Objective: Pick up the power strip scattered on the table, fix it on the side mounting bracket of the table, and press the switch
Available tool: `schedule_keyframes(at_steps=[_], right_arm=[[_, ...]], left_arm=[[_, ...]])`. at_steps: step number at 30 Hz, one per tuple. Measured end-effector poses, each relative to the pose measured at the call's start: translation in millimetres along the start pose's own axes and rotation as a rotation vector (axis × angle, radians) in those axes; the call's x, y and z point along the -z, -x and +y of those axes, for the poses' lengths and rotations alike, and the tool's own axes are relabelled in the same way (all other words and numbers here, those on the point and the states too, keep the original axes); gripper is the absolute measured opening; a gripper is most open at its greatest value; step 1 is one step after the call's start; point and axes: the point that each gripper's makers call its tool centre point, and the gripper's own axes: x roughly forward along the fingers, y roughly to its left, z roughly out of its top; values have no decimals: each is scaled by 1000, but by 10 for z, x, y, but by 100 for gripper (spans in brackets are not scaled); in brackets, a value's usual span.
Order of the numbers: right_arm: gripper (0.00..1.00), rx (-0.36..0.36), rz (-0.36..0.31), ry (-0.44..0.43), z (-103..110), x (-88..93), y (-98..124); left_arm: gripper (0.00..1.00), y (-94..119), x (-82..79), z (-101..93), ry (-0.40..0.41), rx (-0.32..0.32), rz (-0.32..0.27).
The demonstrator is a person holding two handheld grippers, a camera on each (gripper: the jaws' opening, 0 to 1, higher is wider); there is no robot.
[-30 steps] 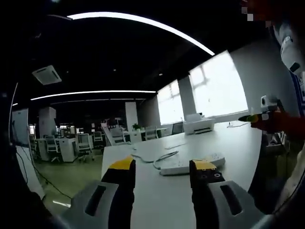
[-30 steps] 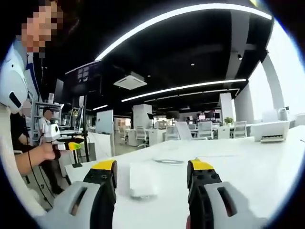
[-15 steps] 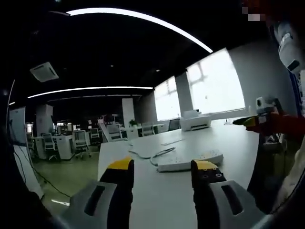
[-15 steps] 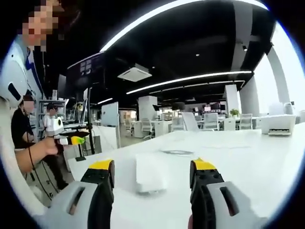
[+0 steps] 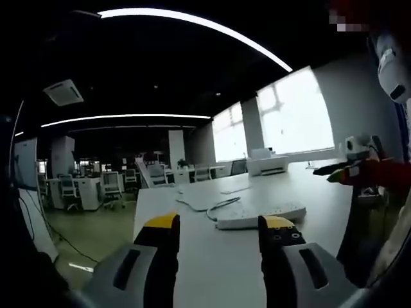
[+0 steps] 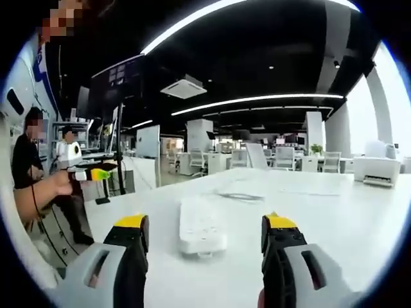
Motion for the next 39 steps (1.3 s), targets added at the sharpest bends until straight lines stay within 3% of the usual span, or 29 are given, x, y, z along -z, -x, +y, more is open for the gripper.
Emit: schedule_keyframes(at_steps=[10,26,32,39], right_arm=[[70,-46,21,-5,54,78,-190],[77,-76,93,-9,9,287,-450],[80,-93,87,-42,23,284,-515],[82,-95,136,1,17,361,-638]], left_arm=[[54,28,-19,118,16,-37,-13],[54,-55,13,-36,26,-3,-14],[54,-102,5,-46,18,2,-17],[54,-167,-19,-74,24,14,-31]])
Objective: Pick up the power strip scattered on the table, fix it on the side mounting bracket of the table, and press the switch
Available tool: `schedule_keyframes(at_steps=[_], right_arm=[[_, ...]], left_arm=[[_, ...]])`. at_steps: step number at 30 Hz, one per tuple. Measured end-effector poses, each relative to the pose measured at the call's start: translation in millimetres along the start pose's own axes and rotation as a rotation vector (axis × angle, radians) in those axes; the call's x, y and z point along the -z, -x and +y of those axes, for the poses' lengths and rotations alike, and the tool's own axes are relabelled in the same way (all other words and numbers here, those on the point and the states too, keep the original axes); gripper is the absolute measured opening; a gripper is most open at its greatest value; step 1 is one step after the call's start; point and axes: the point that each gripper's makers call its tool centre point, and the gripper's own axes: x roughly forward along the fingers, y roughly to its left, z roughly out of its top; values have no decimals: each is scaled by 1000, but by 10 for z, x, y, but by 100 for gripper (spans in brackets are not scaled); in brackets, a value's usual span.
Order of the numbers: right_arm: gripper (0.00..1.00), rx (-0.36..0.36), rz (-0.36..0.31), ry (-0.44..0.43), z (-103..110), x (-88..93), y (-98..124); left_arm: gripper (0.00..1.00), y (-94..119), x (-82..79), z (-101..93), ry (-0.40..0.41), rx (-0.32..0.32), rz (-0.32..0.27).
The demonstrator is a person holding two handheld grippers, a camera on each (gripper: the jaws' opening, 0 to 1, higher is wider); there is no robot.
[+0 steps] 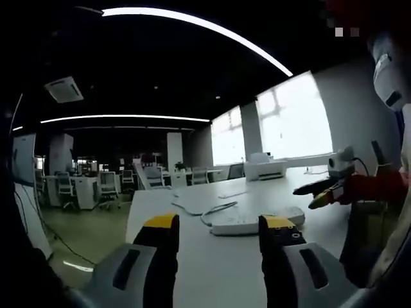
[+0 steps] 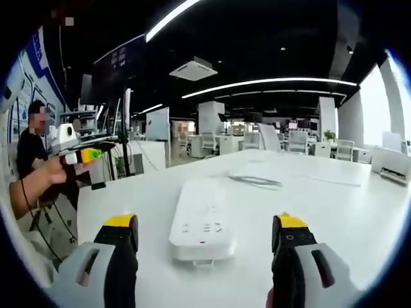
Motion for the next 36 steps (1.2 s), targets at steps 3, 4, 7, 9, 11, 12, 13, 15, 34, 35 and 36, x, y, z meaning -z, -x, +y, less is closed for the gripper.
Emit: schedule_keyframes(at_steps=[3,4,7,9,11,12,13,15,34,35,36], right_arm=[[86,-21,34,-17,18,80,-72],[86,-22,35,-19,18,88,-84],[86,-28,45,-16,32,122,-116],[86,-30,57,-11,36,151,-135],[86,-32,71,-6,42,183,-155],[87,-32,80,0,46,196,-159],[88,-35,90,8,55,214,-166],[89,-39,104,4,62,240,-178],[87,-32,127,36,76,327,-253],[86,-27,123,35,70,320,-258],[86,-25,123,33,67,319,-262]], left_arm=[[54,-6,-10,18,0,-3,-3],[54,-5,-15,22,0,-5,-6],[55,-2,-12,24,-11,-8,-2],[55,-2,0,15,-14,-5,3],[55,0,9,8,-13,-4,4],[55,1,14,4,-13,-3,5],[55,3,18,4,-12,-4,5],[55,10,23,4,-13,-7,7],[55,66,14,30,-33,-12,14],[55,66,12,29,-33,-11,13],[55,66,10,29,-33,-11,13]])
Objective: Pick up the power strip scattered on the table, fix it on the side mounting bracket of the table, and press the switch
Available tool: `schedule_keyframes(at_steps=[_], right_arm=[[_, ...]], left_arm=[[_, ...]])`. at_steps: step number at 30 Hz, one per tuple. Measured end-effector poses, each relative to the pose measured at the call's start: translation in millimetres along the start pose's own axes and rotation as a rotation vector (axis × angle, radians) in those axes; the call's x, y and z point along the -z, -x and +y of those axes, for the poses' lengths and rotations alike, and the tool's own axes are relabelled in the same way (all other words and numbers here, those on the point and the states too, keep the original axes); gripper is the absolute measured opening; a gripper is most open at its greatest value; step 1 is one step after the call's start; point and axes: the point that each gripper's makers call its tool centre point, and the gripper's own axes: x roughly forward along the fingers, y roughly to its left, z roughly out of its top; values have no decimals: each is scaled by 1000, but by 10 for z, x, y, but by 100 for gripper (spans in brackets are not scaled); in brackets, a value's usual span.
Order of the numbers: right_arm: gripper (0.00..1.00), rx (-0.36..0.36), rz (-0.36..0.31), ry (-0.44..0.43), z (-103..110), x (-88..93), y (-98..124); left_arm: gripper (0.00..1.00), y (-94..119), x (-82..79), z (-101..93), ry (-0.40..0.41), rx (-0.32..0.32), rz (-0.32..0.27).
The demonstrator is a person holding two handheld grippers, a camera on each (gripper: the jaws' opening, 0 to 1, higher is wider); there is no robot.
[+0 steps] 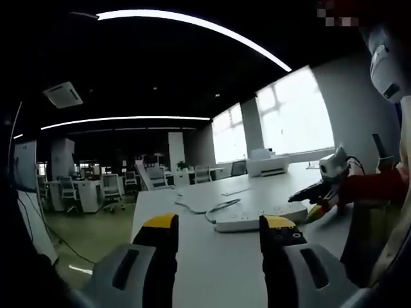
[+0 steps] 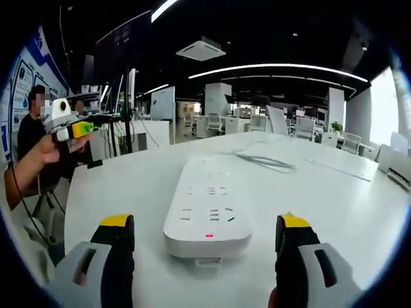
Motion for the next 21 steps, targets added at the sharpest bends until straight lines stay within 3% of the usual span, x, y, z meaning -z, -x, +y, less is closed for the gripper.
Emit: schedule_keyframes(at_steps=[11,21], right_arm=[[67,19,-6,9,-40,-8,6],[60,14,4,-7,-34,26,-12]], left_arm=[[55,34,-7,23,2,-7,2],[55,43,-7,31,-3,-5,10]])
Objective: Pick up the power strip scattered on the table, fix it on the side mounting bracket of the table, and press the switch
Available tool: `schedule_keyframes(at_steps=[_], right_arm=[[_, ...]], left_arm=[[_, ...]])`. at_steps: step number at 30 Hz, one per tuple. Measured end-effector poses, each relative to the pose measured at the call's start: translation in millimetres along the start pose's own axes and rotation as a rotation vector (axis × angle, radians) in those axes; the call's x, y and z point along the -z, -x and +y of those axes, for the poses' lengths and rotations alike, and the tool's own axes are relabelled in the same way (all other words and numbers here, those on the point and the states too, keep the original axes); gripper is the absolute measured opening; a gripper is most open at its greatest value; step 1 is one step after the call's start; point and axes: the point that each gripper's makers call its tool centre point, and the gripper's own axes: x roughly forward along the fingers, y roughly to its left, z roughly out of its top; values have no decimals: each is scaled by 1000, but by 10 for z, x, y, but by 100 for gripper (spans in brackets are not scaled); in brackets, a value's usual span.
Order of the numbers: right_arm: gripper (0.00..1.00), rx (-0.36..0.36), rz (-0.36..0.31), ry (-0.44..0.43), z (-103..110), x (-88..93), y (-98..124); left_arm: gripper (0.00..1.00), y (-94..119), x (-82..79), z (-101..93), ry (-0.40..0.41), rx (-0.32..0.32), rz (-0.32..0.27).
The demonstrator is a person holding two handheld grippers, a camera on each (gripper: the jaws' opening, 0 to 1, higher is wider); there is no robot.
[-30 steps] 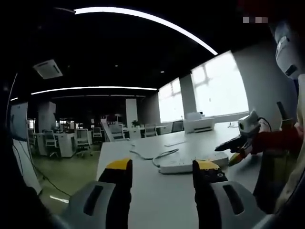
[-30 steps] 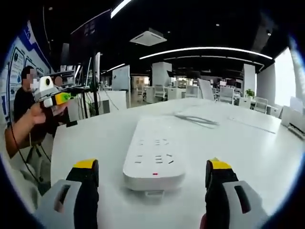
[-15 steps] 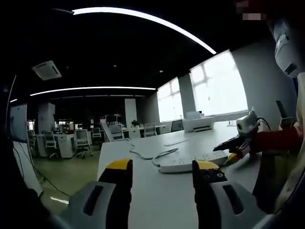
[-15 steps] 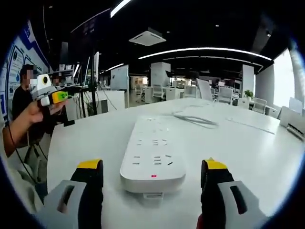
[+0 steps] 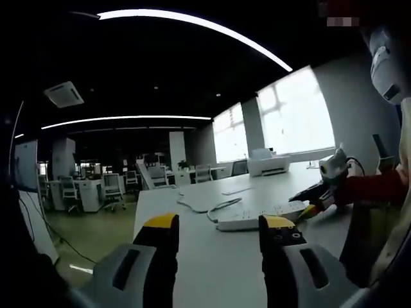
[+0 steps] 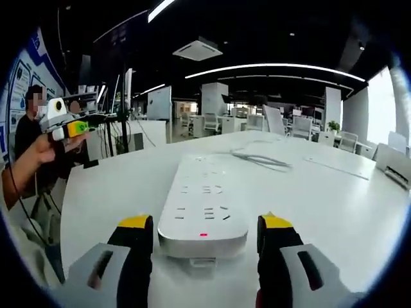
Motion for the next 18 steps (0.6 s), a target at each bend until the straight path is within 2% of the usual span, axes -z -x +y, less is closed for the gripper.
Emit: schedule_keyframes(at_steps=[18], right_arm=[[51,-34,6,-21,22,-2,-12]], left_arm=[[54,-45,36,-17,5,7,8]])
